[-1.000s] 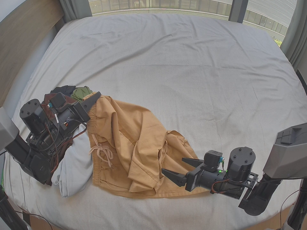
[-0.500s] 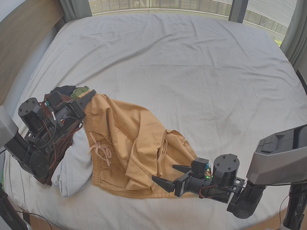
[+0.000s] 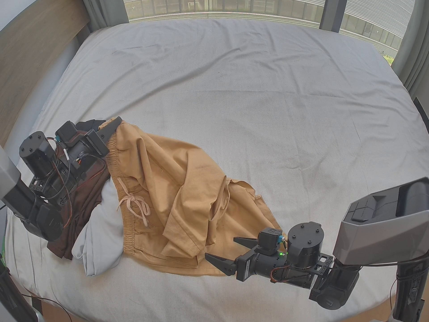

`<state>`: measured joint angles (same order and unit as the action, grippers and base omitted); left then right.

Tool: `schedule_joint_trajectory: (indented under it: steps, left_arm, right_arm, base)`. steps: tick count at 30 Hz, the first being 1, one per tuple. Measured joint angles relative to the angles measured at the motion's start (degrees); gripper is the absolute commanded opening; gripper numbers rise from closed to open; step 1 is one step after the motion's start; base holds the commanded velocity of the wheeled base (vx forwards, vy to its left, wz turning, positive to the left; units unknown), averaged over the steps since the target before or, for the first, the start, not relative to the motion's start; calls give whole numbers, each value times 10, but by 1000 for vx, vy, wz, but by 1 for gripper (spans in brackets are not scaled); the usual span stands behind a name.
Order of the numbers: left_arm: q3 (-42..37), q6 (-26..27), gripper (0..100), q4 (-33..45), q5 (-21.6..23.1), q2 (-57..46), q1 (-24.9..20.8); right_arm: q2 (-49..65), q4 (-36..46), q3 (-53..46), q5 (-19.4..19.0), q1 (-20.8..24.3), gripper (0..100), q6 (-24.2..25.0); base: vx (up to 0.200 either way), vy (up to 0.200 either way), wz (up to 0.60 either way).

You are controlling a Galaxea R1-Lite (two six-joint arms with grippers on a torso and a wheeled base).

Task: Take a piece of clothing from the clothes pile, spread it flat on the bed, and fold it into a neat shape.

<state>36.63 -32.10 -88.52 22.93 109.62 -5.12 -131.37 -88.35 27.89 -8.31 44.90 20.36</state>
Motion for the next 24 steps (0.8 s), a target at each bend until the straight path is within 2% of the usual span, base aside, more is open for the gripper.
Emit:
schedule_joint_trajectory:
  steps: [13,24]
  left_arm:
    - [-13,10,0,-1,-3,11,-17]
    - [-15,11,0,-1,-5,17,-25]
  right_arm:
    - [7,0,68,-17,37,100,20]
    - [-13,4,136,-16,26,100,17]
  base:
    - [0,0,0]
    - [0,0,0]
